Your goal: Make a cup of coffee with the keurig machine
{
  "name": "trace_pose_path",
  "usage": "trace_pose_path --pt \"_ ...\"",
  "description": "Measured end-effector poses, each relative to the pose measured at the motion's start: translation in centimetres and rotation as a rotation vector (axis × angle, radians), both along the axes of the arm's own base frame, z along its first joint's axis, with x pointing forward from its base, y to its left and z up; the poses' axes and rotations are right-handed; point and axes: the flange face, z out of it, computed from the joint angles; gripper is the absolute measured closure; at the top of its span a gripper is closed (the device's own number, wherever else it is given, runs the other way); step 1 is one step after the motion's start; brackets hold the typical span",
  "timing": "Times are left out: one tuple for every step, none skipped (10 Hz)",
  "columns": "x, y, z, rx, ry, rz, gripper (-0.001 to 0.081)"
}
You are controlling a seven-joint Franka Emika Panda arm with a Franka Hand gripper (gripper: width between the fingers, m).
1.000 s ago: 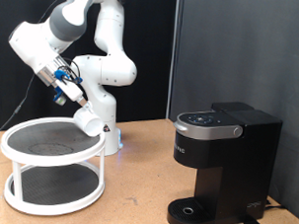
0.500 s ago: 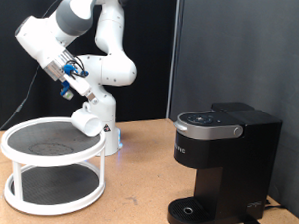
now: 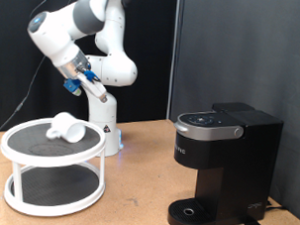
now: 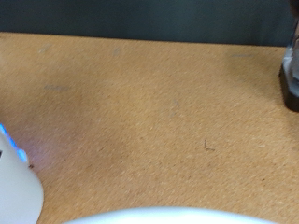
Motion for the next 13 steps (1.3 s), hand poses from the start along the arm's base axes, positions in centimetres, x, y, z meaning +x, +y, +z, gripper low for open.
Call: trace_pose_path --pt "0.2 0.6 0.4 -0.022 0.004 0.01 0.0072" --pt "0.3 1.0 0.6 -0.037 0.009 0.01 0.0072" --pt "0.3 1.3 0.7 -0.043 0.014 0.011 0.0072" --pt "0.3 1.5 0.7 -0.045 0.02 0.013 0.0072" --pt "0.2 1.6 0.6 -0.043 0.028 0.015 0.0072" --pt "0.1 1.8 0.7 -0.038 0.039 0.006 0.0072" --pt "0.0 1.9 0.8 -0.032 0.052 -0.018 0.0072" --pt "-0.2 1.8 0.9 -0.025 0.058 -0.039 0.0072" --pt "-0.5 1.6 1.1 -0.017 0.058 -0.059 0.0072" --pt "-0.8 1.3 1.3 -0.008 0.05 -0.079 0.0072" --pt "-1.1 1.0 1.4 -0.003 0.042 -0.1 0.0072" --pt "-1.4 0.6 1.5 -0.005 0.04 -0.12 0.0072" --pt "-1.6 0.2 1.5 -0.021 0.035 -0.153 0.0072"
